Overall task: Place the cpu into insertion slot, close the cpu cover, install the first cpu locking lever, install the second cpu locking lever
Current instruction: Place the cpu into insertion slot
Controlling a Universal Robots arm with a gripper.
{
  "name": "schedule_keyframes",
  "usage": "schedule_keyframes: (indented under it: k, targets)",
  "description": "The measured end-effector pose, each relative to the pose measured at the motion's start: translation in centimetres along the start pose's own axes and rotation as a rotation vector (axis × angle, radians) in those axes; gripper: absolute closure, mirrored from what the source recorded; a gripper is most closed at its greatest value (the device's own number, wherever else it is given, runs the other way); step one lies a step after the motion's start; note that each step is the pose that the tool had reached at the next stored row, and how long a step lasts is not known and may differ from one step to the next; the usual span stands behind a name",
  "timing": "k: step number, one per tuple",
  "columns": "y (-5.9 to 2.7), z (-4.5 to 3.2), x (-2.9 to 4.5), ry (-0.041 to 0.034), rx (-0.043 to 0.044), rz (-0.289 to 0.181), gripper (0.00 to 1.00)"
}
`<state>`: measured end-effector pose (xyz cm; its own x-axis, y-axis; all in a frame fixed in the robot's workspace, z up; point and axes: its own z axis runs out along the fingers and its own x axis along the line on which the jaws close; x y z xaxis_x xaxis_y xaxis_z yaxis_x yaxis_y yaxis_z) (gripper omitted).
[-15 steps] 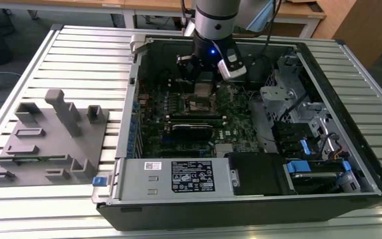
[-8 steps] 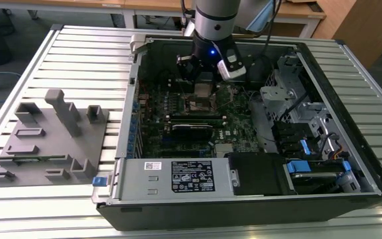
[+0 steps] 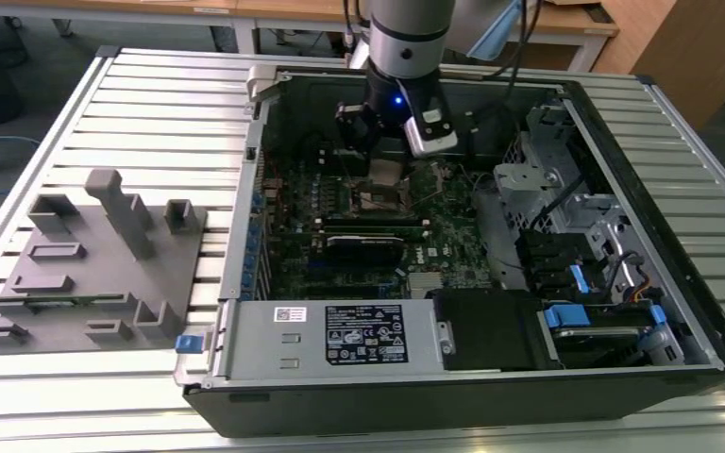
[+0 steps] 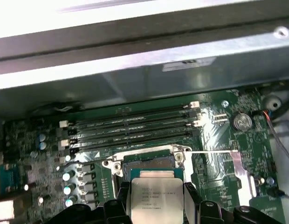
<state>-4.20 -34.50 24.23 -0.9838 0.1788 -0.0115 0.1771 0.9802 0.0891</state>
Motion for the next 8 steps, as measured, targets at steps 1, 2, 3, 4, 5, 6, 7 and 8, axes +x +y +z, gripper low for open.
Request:
schedule_keyframes:
  k: [1,2,3,4,5,6,7,8]
  targets:
    - [0.0,0.03,0.0,-0.0016,0.0002,0.018,0.46]
    - [-0.01,0.07,0.0,-0.0032,0.0004,0.036,0.46]
    - [-0.01,0.1,0.0,-0.0048,0.0007,0.054,0.46]
    - [-0.01,0.14,0.0,-0.0065,0.0008,0.073,0.46]
    - [-0.02,0.17,0.0,-0.0081,0.0011,0.091,0.46]
    - [-0.02,0.2,0.0,-0.0097,0.0013,0.108,0.46]
    - [-0.02,0.23,0.0,-0.0113,0.0015,0.126,0.46]
    - [-0.02,0.26,0.0,-0.0129,0.0017,0.144,0.46]
